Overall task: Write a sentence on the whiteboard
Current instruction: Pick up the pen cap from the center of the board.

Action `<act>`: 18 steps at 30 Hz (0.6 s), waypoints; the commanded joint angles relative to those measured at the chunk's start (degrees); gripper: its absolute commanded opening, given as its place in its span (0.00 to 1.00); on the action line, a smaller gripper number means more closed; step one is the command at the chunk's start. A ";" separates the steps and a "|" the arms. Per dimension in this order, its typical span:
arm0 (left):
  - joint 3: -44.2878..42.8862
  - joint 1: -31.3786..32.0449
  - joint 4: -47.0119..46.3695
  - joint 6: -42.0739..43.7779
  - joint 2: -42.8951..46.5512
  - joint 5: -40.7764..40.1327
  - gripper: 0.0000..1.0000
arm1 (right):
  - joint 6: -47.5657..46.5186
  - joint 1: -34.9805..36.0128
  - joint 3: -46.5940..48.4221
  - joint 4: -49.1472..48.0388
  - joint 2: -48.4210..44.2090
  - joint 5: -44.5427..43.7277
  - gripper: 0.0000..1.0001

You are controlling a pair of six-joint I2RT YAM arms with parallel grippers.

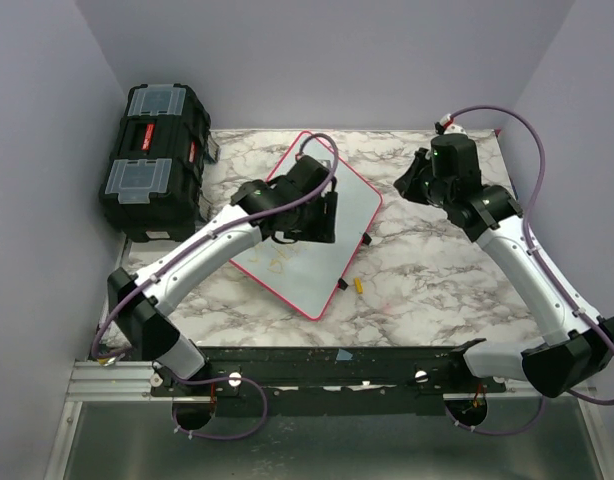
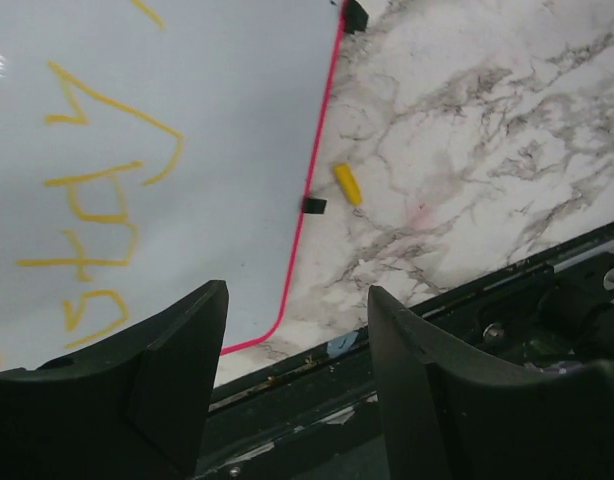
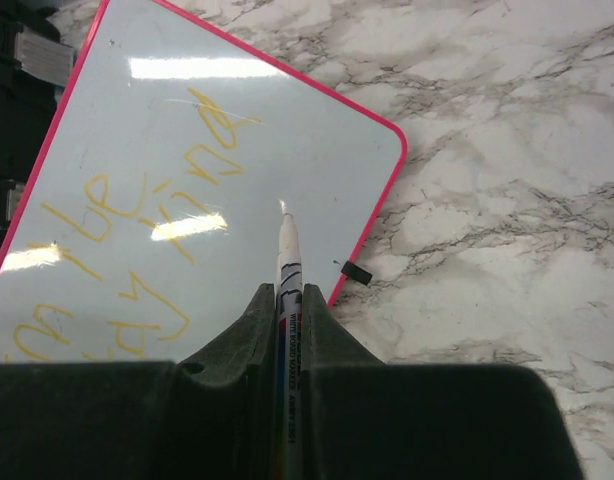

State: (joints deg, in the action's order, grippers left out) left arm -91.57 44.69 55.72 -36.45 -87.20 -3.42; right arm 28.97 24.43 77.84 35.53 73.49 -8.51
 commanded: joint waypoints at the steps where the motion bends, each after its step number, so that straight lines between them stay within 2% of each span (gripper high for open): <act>1: -2.00 5.87 -0.94 -6.92 -6.20 1.03 0.59 | 1.18 0.41 4.40 5.13 -0.48 -6.32 0.01; 15: 0.27 12.95 -7.91 -14.52 -18.43 5.28 0.52 | 2.04 0.38 4.89 9.44 -2.98 -16.36 0.01; 18: 0.76 12.97 -10.33 -16.48 -20.64 6.52 0.43 | 2.03 0.39 4.61 9.54 -3.49 -16.93 0.01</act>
State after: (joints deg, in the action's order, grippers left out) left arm -91.92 57.17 49.41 -48.47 -104.77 0.03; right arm 30.20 24.43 81.89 43.38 71.99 -21.65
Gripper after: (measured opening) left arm 0.504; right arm 0.111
